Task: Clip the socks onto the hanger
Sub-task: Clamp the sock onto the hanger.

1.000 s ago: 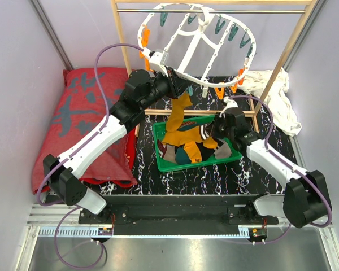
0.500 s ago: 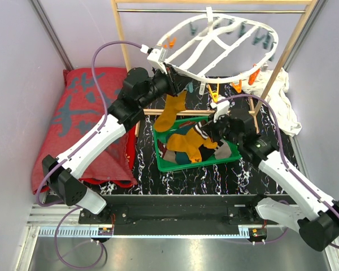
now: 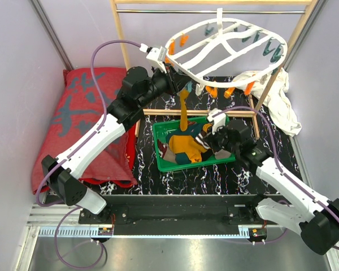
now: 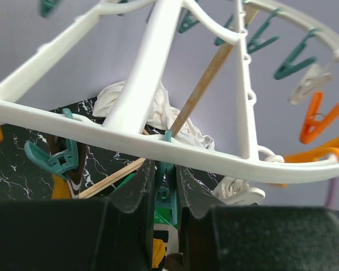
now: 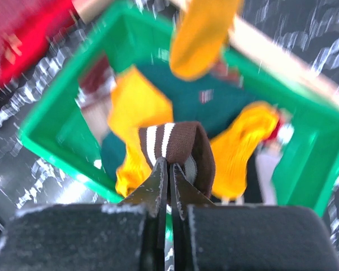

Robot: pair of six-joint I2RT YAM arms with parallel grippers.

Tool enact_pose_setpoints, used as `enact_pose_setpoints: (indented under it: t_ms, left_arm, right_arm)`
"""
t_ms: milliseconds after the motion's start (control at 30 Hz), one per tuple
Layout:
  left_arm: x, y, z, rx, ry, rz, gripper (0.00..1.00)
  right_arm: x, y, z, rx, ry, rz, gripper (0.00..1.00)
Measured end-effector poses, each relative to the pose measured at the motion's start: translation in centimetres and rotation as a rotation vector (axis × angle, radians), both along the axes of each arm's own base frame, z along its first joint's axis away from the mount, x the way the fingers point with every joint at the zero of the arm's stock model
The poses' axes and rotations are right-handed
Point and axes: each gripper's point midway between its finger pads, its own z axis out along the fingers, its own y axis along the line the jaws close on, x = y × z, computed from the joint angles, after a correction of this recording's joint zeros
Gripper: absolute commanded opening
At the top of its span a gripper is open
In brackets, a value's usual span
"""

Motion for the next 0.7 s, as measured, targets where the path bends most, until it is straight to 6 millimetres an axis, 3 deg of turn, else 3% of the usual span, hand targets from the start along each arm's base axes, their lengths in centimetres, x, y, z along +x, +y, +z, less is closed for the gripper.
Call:
enact_pose_setpoints:
  t_ms: [133, 267, 467, 700]
  left_arm:
    - [0.0, 0.0, 0.0, 0.000, -0.001, 0.000, 0.08]
    - [-0.1, 0.0, 0.0, 0.001, 0.001, -0.002, 0.08]
    - [-0.3, -0.2, -0.6, 0.017, 0.020, -0.008, 0.07]
    - [-1.0, -0.8, -0.5, 0.022, 0.018, -0.020, 0.07]
  right_arm:
    - [-0.8, -0.6, -4.0, -0.025, 0.085, -0.024, 0.00]
    - [-1.3, -0.3, -4.6, -0.012, 0.100, -0.003, 0.00]
    - [-2.0, 0.4, -2.1, 0.018, 0.060, 0.063, 0.00]
    - [-1.5, 1.4, 5.4, 0.023, -0.093, 0.155, 0.00]
